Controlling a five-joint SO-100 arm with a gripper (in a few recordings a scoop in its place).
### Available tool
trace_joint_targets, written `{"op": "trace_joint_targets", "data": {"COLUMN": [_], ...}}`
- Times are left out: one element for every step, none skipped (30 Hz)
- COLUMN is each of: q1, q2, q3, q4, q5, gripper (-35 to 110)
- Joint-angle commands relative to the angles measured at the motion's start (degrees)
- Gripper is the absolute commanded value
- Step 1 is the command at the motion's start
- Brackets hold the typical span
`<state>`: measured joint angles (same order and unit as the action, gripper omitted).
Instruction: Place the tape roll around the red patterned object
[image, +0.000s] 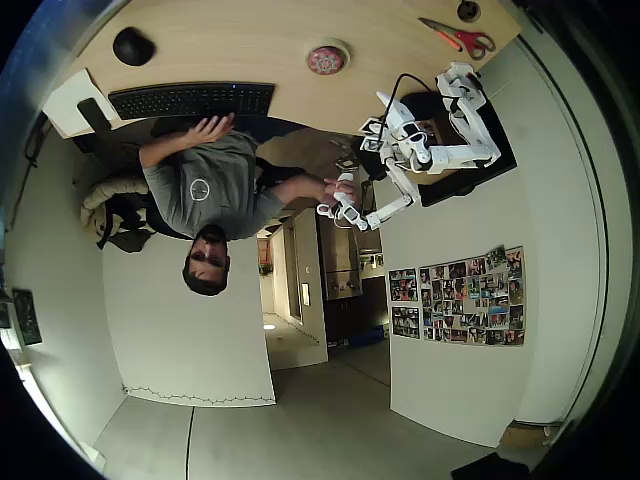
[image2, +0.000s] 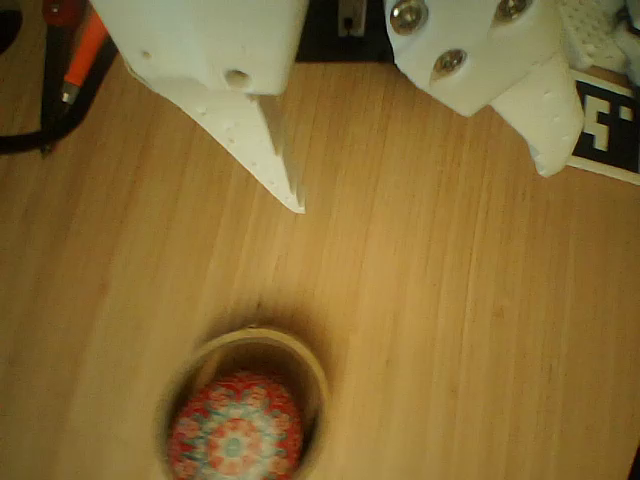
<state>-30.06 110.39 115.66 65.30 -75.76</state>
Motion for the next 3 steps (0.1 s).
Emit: {"op": "trace_joint_targets", "data": {"q1": [-0.7, -0.7, -0.6], "q2": [-0.1, -0.2, -0.2], "q3": [1.2, 1.7, 2.3], "q4": [-1.1, -1.8, -2.4], "q5": [-0.7, -0.9, -1.2], "gripper": [54, 54, 54]}}
